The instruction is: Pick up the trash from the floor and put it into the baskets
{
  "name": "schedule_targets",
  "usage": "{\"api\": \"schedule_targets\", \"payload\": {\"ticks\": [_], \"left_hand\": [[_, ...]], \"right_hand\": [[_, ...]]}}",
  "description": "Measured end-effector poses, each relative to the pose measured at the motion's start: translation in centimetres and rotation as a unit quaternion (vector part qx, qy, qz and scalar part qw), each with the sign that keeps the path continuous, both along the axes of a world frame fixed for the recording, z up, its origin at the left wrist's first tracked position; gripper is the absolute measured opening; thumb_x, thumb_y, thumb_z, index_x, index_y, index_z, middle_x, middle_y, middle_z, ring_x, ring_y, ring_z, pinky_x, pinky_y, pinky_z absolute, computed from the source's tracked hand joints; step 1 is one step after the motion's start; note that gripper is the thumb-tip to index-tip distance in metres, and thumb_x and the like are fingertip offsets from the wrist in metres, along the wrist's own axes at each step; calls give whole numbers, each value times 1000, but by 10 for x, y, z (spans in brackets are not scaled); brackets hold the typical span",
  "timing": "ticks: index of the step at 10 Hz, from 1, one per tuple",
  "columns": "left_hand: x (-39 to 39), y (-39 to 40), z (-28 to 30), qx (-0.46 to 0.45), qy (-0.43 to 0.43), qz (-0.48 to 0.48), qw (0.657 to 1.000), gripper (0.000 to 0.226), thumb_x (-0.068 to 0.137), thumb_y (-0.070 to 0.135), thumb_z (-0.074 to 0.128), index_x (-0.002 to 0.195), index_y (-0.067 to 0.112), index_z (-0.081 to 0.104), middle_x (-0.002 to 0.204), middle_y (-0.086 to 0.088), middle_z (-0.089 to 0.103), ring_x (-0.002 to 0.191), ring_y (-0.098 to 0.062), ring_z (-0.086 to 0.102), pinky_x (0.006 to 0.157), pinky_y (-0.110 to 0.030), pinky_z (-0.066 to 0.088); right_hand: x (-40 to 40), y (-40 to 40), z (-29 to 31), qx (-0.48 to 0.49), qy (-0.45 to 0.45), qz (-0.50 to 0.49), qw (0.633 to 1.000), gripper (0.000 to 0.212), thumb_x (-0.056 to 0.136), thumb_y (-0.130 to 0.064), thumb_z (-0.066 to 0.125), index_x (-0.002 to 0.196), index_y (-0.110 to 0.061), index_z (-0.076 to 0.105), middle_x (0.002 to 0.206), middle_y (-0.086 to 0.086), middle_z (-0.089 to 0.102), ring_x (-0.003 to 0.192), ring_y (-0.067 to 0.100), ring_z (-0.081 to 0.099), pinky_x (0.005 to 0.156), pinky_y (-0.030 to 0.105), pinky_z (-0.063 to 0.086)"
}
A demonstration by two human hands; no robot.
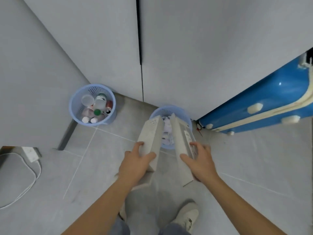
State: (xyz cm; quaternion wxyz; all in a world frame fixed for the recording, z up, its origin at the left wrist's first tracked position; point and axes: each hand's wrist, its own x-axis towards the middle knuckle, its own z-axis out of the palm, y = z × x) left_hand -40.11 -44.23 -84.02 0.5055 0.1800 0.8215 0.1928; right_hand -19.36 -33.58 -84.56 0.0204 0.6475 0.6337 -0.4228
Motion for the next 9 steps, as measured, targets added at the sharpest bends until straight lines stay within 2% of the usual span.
{"api": "schedule_targets", "payload": {"ticks": [1, 2, 3, 4, 5, 6, 7, 8, 9], "left_hand": [[-6, 33, -44, -5, -53, 31, 998, 66, 58, 66, 65, 120, 45, 55, 121, -7, 61, 101, -30, 63, 95, -48, 54], [-5, 63, -81, -16, -26, -25, 999, 68, 63, 67, 61, 126, 42, 54, 126, -9, 57, 105, -32, 60, 100, -46, 49], [1, 87, -112, -35, 7, -86, 996, 66, 76, 64, 58, 135, 36, 49, 123, -11, 46, 108, -36, 54, 103, -45, 44], [11, 104, -138, -44, 86, -172, 980, 67, 82, 68, 53, 139, 33, 44, 128, -13, 41, 122, -38, 46, 101, -46, 40], [22, 119, -158, -50, 184, -253, 949, 66, 85, 71, 49, 138, 32, 45, 136, -13, 38, 125, -35, 41, 92, -46, 41], [28, 126, -170, -59, 227, -298, 925, 61, 89, 67, 42, 139, 31, 45, 141, -14, 34, 127, -35, 38, 91, -46, 41], [29, 125, -166, -55, 258, -338, 903, 62, 92, 70, 29, 135, 31, 50, 142, -13, 37, 127, -35, 39, 94, -50, 39], [30, 116, -137, -21, 291, -358, 887, 63, 94, 71, 26, 134, 31, 53, 146, -9, 39, 129, -32, 40, 99, -51, 37], [21, 107, -84, 54, 296, -328, 895, 55, 96, 64, 36, 134, 28, 53, 145, -7, 44, 128, -29, 43, 99, -49, 41]], "right_hand": [[-20, 32, -44, -13, 2, -9, 1000, 63, 83, -44, 73, 138, -28, 47, 131, 1, 38, 101, 18, 51, 83, 33, 45], [-36, 58, -80, -20, -10, -4, 1000, 65, 82, -46, 71, 140, -27, 48, 136, 5, 42, 102, 20, 50, 85, 33, 43], [-44, 71, -113, -28, -26, -11, 999, 65, 80, -51, 68, 139, -32, 49, 143, 5, 46, 113, 27, 57, 89, 36, 47], [-48, 77, -142, -32, -54, -4, 998, 64, 78, -50, 66, 139, -37, 49, 147, 4, 42, 117, 31, 56, 88, 39, 49], [-59, 83, -162, -27, -102, 30, 994, 65, 79, -46, 67, 140, -35, 50, 149, 5, 33, 125, 35, 50, 95, 43, 48], [-69, 88, -174, -1, -132, 63, 989, 63, 81, -51, 62, 140, -33, 48, 147, 7, 33, 135, 38, 39, 106, 51, 44], [-68, 91, -166, 15, -145, 94, 985, 55, 90, -47, 51, 141, -27, 50, 147, 10, 38, 140, 35, 30, 107, 47, 36], [-60, 86, -134, 45, -127, 112, 984, 50, 92, -44, 51, 138, -24, 53, 146, 8, 41, 139, 32, 33, 107, 47, 36], [-51, 72, -81, 58, -66, 110, 990, 50, 94, -35, 55, 141, -20, 49, 142, 8, 46, 131, 31, 45, 102, 48, 46]]}}
